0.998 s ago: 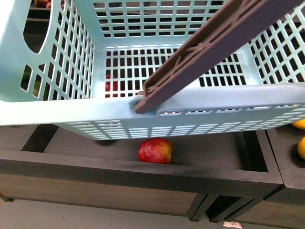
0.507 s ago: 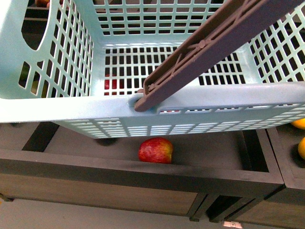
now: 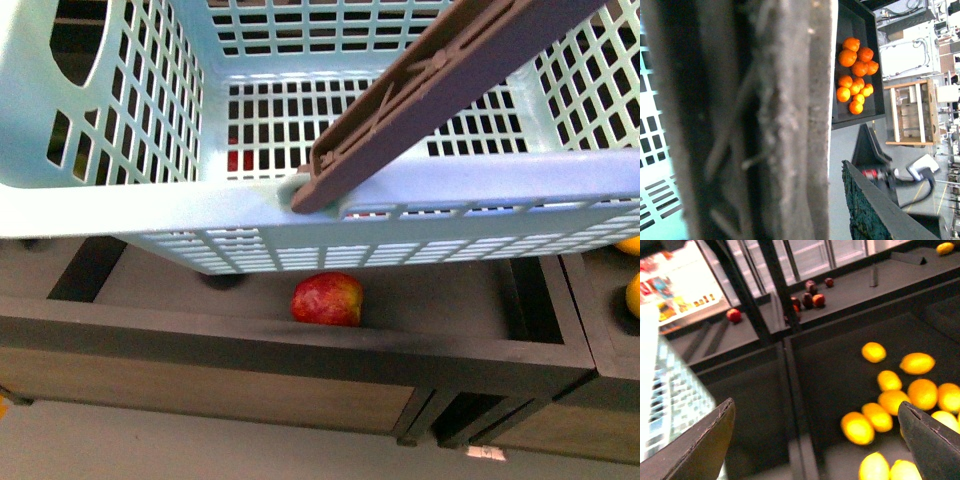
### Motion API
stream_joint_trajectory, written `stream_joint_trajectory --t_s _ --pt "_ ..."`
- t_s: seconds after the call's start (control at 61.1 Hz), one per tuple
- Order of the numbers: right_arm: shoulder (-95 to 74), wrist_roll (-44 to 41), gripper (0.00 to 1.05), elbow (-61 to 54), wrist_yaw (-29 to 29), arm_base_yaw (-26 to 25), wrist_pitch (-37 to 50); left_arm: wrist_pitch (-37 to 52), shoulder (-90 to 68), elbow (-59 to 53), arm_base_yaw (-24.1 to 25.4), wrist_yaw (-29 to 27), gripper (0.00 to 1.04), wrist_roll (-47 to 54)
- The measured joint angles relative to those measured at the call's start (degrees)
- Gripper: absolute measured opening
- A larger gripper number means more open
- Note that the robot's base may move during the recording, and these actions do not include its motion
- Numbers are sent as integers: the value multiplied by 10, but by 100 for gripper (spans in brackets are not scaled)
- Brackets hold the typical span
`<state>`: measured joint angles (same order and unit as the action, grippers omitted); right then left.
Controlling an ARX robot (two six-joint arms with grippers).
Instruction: Pick lemon and mango into basket
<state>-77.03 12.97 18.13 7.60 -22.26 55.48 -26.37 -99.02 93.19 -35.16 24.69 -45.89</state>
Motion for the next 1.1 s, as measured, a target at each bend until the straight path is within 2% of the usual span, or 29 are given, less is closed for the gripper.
stream_joint_trajectory --t_s 0.065,0.131,0.262,0.458,0.704,0.884,1.096 --pt "-137 -16 96 64 -3 0 -3 0 0 0 0 -2 28 0" --pt "-292 -51 96 149 -1 1 -51 0 0 0 0 -4 28 1" --pt "-424 -105 96 263 -19 11 -115 0 0 0 0 -2 28 0" --pt "-549 -194 96 439 -36 41 -223 0 0 0 0 -1 28 1" --pt "-676 -261 96 618 -54 56 -328 0 0 0 0 -2 28 1" --pt "-747 -282 96 730 -55 55 -381 0 0 0 0 -2 28 1" --pt "-784 -287 96 800 -54 61 -408 0 0 0 0 0 28 1"
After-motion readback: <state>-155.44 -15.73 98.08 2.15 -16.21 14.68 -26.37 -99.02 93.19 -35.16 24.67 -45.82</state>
